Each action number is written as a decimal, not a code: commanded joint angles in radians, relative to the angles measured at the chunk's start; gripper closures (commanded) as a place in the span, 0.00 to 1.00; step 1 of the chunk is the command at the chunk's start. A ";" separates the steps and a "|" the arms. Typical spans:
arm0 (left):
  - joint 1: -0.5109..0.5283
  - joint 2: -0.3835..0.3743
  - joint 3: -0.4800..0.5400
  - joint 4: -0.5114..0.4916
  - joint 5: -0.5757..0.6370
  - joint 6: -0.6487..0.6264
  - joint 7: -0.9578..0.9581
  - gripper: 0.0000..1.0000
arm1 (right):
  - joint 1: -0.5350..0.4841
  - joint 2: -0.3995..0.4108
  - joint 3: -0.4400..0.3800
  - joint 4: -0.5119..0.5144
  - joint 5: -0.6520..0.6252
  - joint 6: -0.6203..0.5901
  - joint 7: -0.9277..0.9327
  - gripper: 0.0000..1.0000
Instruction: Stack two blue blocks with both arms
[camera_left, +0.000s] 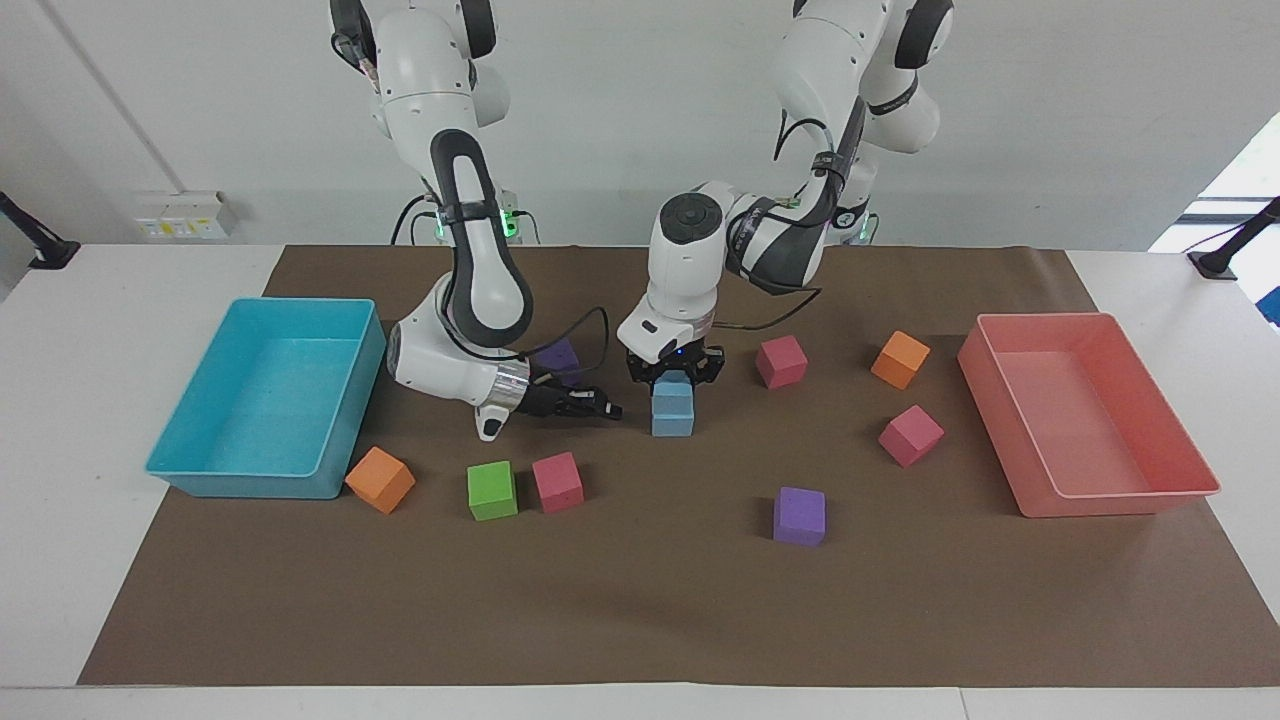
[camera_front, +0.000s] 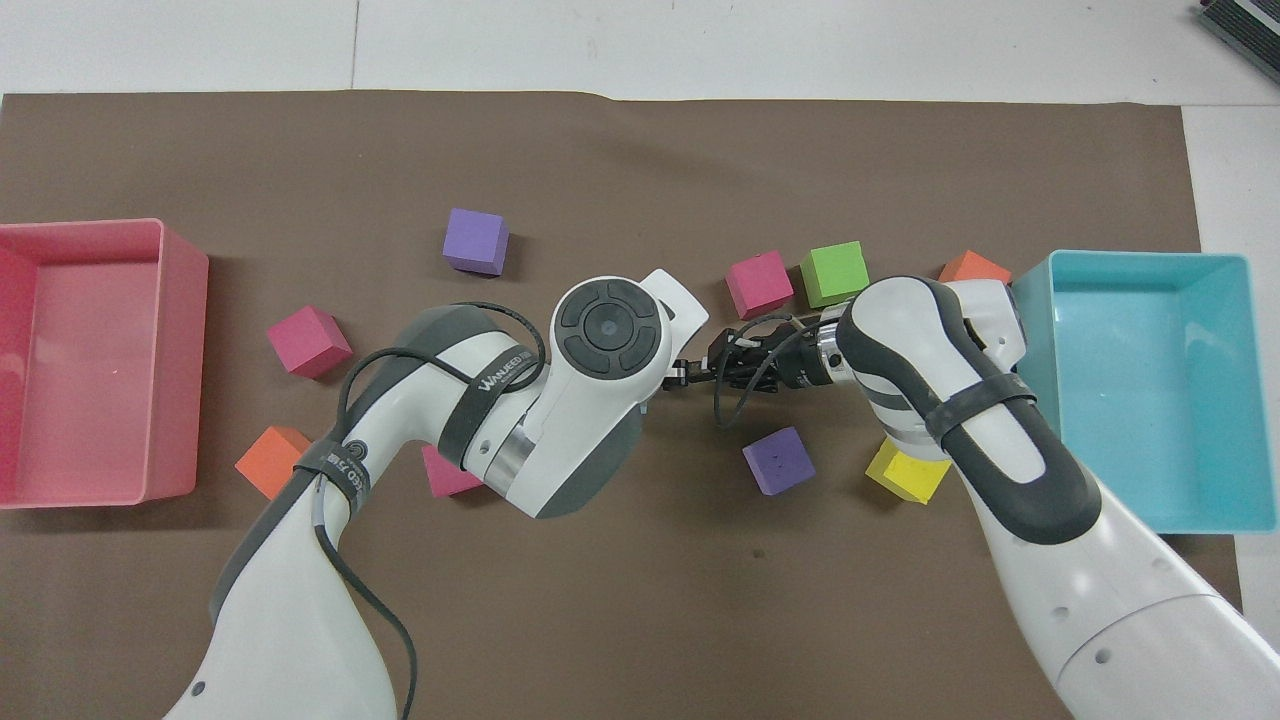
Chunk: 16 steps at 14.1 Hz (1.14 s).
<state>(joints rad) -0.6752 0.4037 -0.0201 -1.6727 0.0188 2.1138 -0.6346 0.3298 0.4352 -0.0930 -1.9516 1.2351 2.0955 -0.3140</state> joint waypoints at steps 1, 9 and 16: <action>-0.017 -0.006 0.017 -0.007 0.046 -0.014 -0.055 1.00 | -0.011 0.000 0.010 -0.009 0.032 0.011 -0.036 1.00; -0.017 -0.008 0.017 -0.007 0.052 -0.020 -0.135 1.00 | -0.009 0.000 0.010 -0.007 0.032 0.012 -0.036 1.00; -0.012 -0.008 0.016 -0.013 0.052 -0.014 -0.148 0.72 | -0.009 0.000 0.010 -0.007 0.032 0.012 -0.036 1.00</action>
<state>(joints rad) -0.6751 0.4037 -0.0177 -1.6727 0.0464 2.1099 -0.7579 0.3298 0.4353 -0.0918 -1.9517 1.2351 2.0955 -0.3140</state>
